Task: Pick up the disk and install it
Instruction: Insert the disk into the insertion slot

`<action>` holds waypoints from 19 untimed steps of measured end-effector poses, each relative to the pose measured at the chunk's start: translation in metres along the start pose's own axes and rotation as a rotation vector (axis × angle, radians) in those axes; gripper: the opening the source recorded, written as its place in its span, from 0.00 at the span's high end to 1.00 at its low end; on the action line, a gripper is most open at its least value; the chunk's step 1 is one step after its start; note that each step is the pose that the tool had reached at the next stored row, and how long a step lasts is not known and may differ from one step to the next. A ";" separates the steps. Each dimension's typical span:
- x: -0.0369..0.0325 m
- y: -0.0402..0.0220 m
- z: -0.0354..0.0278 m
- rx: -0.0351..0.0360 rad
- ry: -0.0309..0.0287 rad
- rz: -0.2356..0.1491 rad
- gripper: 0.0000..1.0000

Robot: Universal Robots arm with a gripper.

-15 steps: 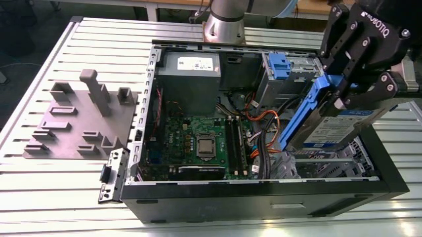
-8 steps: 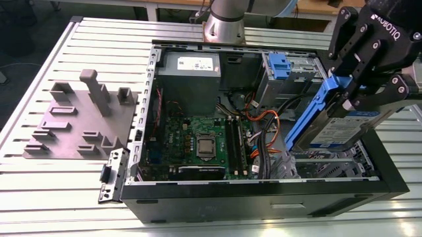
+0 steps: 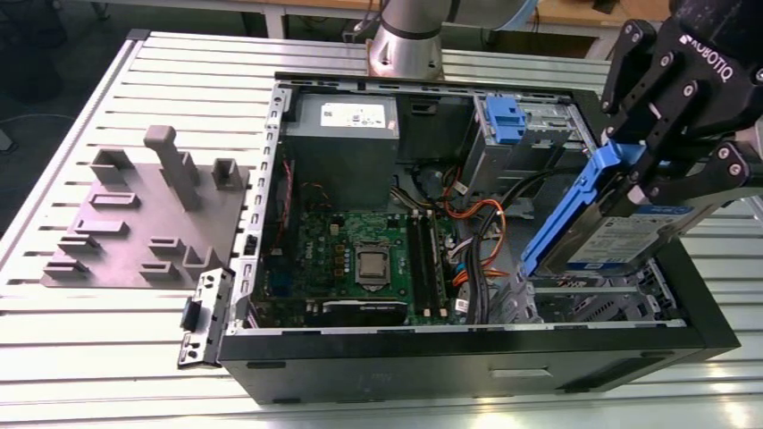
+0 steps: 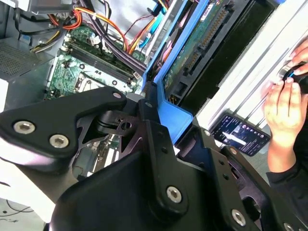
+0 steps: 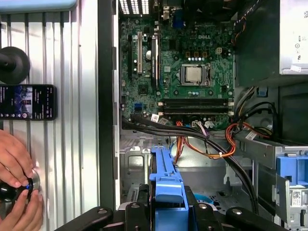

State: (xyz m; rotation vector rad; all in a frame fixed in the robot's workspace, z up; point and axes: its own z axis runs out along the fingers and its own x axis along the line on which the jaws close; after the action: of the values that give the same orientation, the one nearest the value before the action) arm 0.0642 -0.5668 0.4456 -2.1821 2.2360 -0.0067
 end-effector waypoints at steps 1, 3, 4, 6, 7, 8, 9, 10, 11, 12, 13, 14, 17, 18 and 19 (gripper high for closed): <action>0.0000 -0.0016 0.0006 0.0000 0.0000 0.000 0.63; -0.0001 -0.0046 0.0018 0.0000 0.0001 0.000 0.63; -0.0001 -0.0055 0.0023 0.0000 0.0002 0.000 0.63; -0.0002 -0.0064 0.0033 0.0000 0.0002 0.000 0.63; -0.0001 -0.0065 0.0040 0.0000 0.0001 0.000 0.63; -0.0001 -0.0066 0.0046 0.0000 0.0001 0.000 0.63; -0.0001 -0.0066 0.0053 0.0000 0.0001 0.000 0.63; -0.0001 -0.0067 0.0059 0.0000 0.0001 0.000 0.63; -0.0001 -0.0067 0.0065 0.0000 0.0001 0.000 0.63; -0.0001 -0.0066 0.0071 0.0000 0.0001 0.000 0.63; -0.0001 -0.0066 0.0076 0.0000 0.0001 0.000 0.63; -0.0001 -0.0066 0.0083 0.0000 0.0001 0.000 0.63; -0.0001 -0.0066 0.0103 0.0000 0.0001 0.000 0.63; -0.0001 -0.0066 0.0110 0.0000 0.0000 0.000 0.63; 0.0000 -0.0066 0.0117 0.0000 0.0000 0.000 0.63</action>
State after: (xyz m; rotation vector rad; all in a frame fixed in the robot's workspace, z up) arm 0.0709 -0.5668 0.4340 -2.1822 2.2360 -0.0067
